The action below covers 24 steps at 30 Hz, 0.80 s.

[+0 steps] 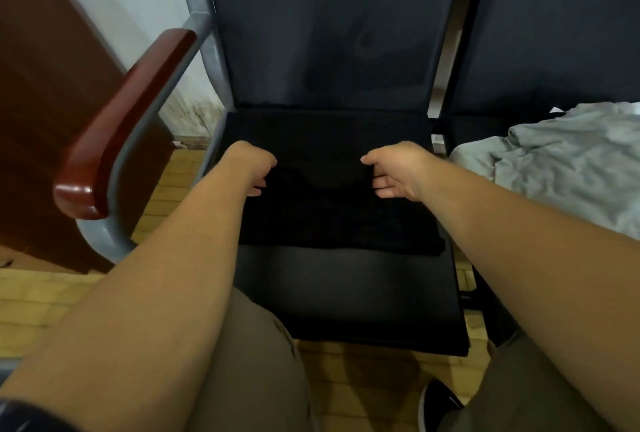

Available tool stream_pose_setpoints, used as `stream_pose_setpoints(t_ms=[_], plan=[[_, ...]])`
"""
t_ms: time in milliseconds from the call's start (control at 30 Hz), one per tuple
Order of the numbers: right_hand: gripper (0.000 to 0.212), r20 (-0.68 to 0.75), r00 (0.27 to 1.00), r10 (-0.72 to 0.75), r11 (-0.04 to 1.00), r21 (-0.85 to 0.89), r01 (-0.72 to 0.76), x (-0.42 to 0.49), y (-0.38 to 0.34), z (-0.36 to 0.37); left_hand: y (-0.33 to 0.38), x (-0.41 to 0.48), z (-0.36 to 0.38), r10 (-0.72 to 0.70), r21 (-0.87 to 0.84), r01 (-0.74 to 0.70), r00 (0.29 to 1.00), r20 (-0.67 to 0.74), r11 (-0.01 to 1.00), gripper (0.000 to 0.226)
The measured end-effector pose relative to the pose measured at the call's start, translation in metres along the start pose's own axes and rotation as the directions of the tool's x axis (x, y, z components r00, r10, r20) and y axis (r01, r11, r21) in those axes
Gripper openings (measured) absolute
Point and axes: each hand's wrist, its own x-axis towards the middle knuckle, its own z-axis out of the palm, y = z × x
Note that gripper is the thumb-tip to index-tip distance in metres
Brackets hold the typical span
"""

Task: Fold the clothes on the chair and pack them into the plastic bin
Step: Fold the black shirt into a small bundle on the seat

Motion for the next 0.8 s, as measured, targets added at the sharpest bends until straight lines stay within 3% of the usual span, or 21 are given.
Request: stream_pose_setpoints(t_ms=[133,367,433,600,800], plan=[[0.037,0.032,0.999,0.032,0.985,-0.168,-0.026,0.010,0.001,-0.003,0.012,0.008,0.007,0.010,0.181,-0.017,0.999,0.040,0.983,0.034],[0.022,0.089,0.996,0.020,0.894,-0.448,0.022,0.000,-0.001,-0.004,0.009,0.008,-0.002,-0.001,0.329,-0.049,0.989,0.148,0.943,0.038],[0.023,0.067,0.998,0.001,0.880,-0.474,0.031,-0.001,-0.002,-0.002,0.006,0.007,-0.003,0.003,0.289,-0.045,0.989,0.145,0.956,0.037],[0.053,-0.006,0.999,-0.037,0.929,-0.369,0.033,0.000,-0.009,-0.004,0.006,0.003,-0.011,0.050,0.086,-0.060,0.992,0.117,0.994,0.025],[0.041,-0.044,0.995,-0.090,0.974,-0.214,0.078,0.011,-0.021,-0.013,0.003,0.011,-0.014,0.046,-0.303,0.004,0.986,0.158,0.953,0.022]])
